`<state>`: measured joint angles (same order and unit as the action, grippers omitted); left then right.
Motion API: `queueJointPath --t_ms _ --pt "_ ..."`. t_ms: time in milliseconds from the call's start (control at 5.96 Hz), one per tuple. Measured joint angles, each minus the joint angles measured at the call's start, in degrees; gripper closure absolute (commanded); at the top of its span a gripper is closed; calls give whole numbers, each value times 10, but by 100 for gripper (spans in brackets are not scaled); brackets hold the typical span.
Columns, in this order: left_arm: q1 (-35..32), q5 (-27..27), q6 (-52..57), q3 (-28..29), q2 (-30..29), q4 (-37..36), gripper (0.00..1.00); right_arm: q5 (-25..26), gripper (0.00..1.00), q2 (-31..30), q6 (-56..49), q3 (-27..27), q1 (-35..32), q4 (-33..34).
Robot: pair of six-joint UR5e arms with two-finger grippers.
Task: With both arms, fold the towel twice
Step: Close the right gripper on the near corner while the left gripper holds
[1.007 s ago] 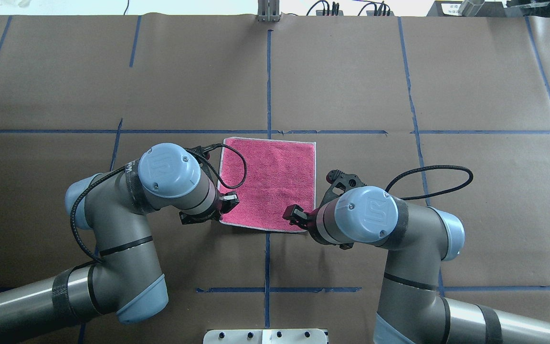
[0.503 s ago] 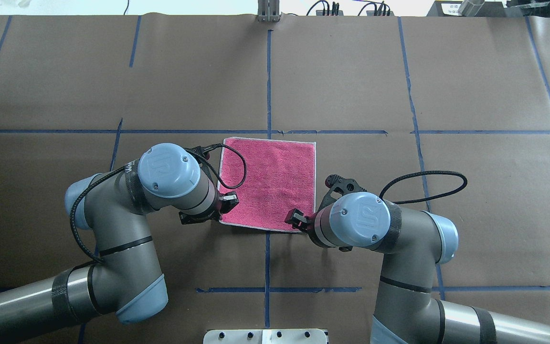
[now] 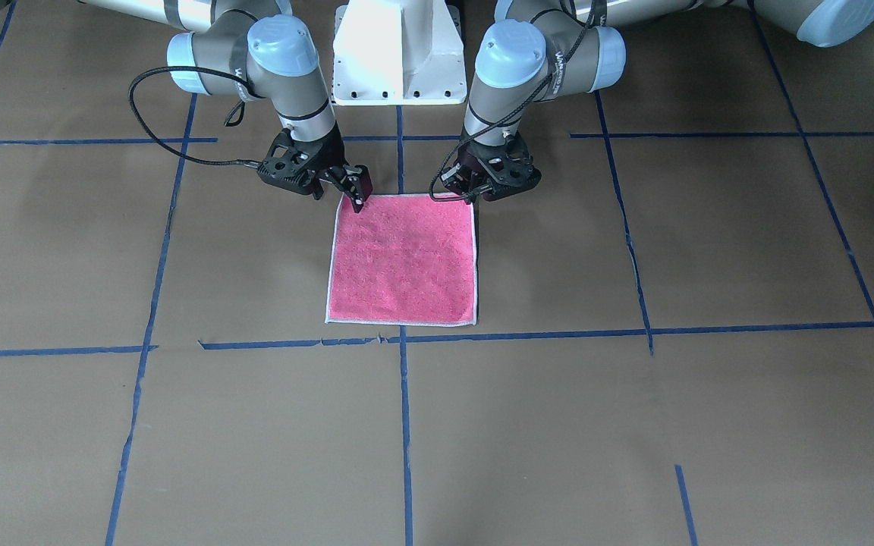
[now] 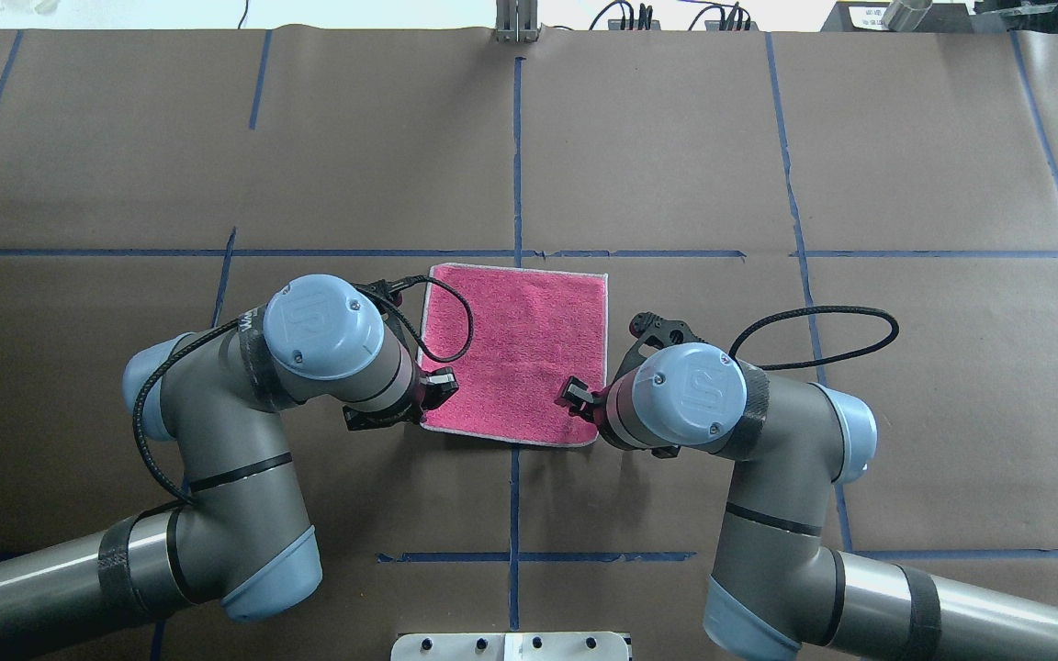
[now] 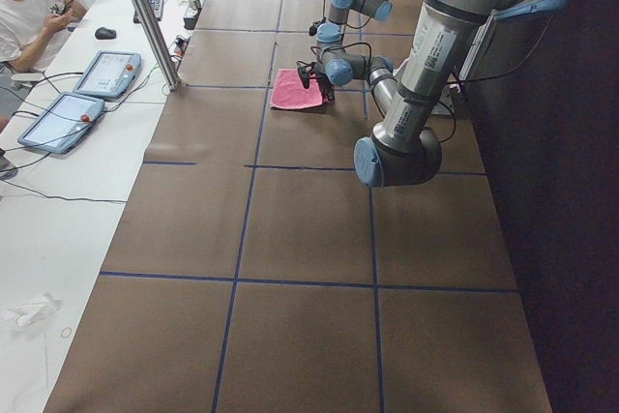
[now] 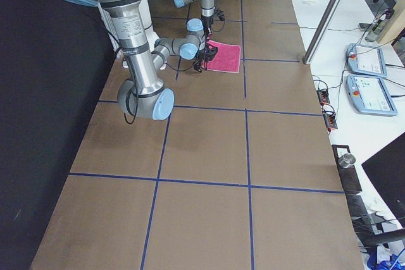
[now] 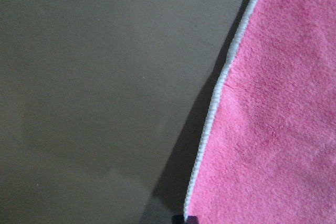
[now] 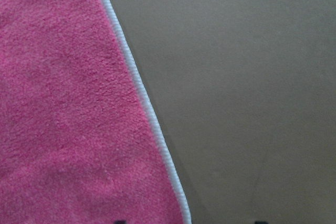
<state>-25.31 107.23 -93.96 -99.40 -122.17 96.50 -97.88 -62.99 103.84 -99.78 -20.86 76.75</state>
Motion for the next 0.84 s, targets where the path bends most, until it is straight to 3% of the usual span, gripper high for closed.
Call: queueJointPath --t_ms 168,671,839 --pt "0 0 0 0 0 0 97 0 25 2 0 5 0 0" --pt "0 0 0 0 0 -1 97 -3 64 9 2 8 1 1" --pt "0 0 0 -2 0 -1 97 -3 72 13 3 8 3 1"
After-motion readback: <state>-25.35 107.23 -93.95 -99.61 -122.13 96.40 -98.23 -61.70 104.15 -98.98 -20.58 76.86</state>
